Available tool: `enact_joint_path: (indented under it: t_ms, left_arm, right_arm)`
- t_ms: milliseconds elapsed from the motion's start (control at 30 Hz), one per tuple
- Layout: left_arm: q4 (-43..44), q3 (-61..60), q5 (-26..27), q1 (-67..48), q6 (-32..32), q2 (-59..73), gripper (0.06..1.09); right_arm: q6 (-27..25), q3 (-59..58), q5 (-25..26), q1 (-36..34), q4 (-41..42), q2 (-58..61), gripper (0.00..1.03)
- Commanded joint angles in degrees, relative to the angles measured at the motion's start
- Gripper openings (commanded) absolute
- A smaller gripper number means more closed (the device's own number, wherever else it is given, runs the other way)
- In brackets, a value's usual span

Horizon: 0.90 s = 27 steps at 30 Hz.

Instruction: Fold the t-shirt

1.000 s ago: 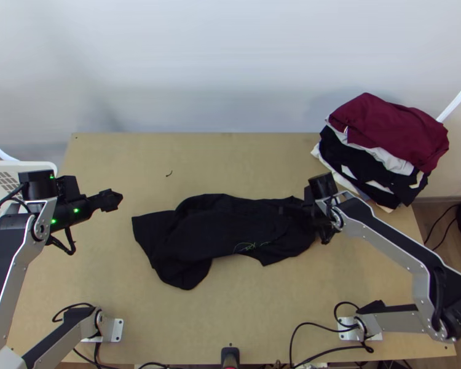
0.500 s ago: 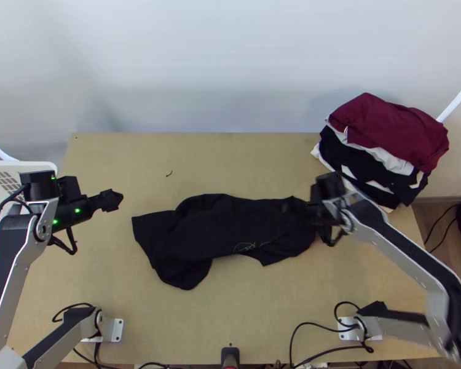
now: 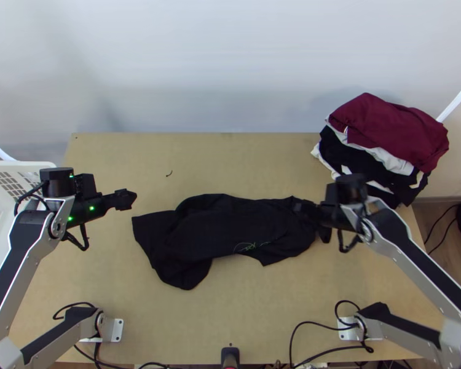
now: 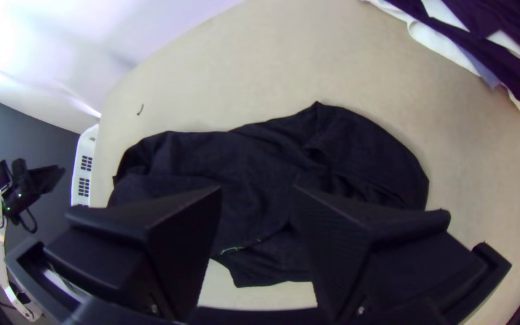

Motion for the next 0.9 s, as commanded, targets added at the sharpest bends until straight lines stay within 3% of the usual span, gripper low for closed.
enact_joint_path:
  t_ms: [0,300,333,367,400,567,700,867]
  left_arm:
    - [0.6,-0.4,-0.5,0.4,-0.5,0.5,1.04]
    - [0.6,-1.4,-0.6,1.2,-0.1,0.1,1.04]
    - [0.6,-1.6,-0.6,1.4,-0.1,0.2,1.04]
    - [0.6,-1.7,-0.5,1.4,-0.1,0.2,1.04]
    - [0.6,-1.9,-0.5,1.4,-0.1,0.2,1.04]
    - [0.6,-2.2,-0.6,1.4,0.0,-0.1,1.04]
    - [0.8,-2.9,-0.8,1.4,0.2,-0.5,1.04]
    - [2.3,-4.7,-3.7,-1.5,2.0,0.3,1.04]
  right_arm:
    - [0.5,-0.1,0.3,0.7,0.9,7.1,0.59]
    - [-1.9,3.0,1.3,0.7,1.2,20.1,0.58]
    - [-2.3,3.1,1.3,0.7,1.7,20.6,0.5]
    - [-2.5,3.1,1.3,0.8,2.9,20.7,0.3]
    - [-2.6,2.9,1.6,0.8,4.3,20.7,0.04]
    - [-4.0,2.7,1.5,1.2,3.5,18.1,0.03]
    - [-3.8,2.3,1.5,1.4,2.8,8.4,0.03]
    - [-3.9,3.8,1.6,1.3,-4.4,-1.4,0.03]
